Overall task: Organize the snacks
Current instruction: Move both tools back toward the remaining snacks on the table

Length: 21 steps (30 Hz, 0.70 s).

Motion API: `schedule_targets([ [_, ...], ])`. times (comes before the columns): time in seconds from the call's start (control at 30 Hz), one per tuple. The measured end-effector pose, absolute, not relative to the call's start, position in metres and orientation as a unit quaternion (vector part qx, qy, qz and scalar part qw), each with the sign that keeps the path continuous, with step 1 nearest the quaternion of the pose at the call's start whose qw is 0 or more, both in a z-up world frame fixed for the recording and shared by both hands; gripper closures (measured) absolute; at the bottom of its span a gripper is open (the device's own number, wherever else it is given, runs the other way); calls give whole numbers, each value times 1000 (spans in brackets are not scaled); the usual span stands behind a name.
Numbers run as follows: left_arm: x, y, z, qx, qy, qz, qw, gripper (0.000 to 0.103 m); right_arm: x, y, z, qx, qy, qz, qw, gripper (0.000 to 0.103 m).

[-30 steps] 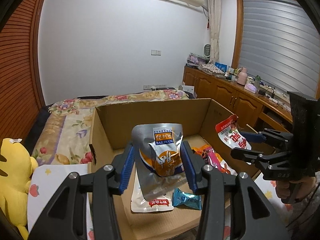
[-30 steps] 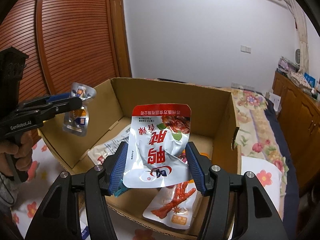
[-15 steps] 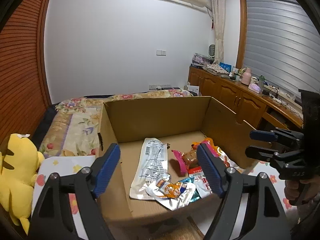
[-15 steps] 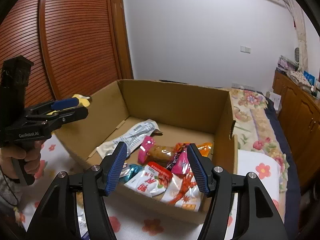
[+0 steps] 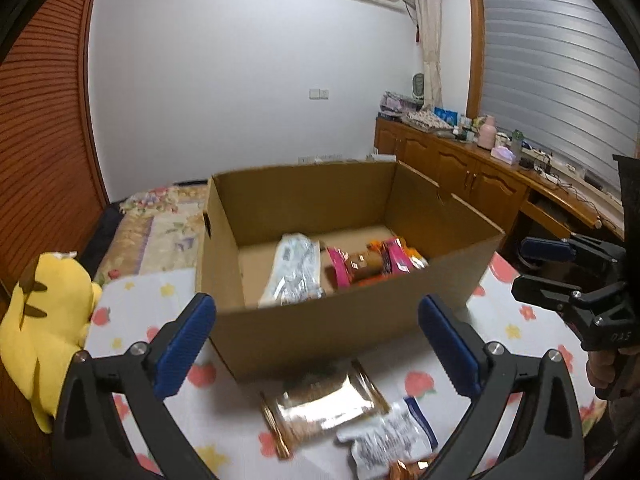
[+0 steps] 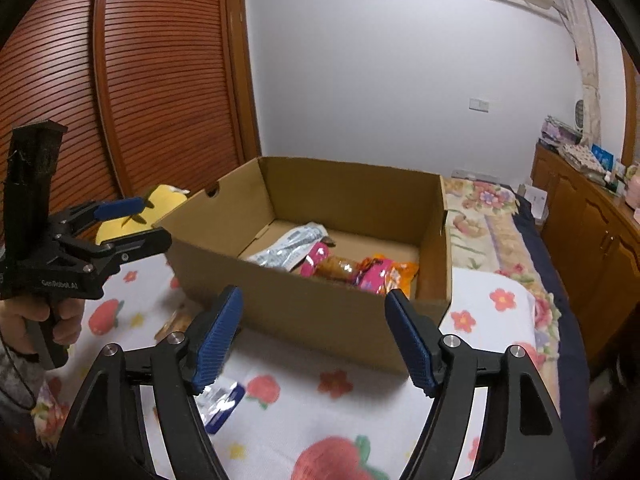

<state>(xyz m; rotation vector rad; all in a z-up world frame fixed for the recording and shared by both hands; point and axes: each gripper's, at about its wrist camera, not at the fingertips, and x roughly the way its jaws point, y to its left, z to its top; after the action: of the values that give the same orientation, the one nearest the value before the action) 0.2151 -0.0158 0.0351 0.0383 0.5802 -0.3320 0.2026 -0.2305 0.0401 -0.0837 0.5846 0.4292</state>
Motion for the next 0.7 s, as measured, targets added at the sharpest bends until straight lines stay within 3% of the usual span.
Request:
schedule_targets([
  [0.37,188,-31,-14,51,360,-167,917,1,161,-225,13,-41,316,206,925,28],
  [0.7,169,-34,-46,60,382,-174,905,1,138,-221,-22,-48,352,211,911,28],
])
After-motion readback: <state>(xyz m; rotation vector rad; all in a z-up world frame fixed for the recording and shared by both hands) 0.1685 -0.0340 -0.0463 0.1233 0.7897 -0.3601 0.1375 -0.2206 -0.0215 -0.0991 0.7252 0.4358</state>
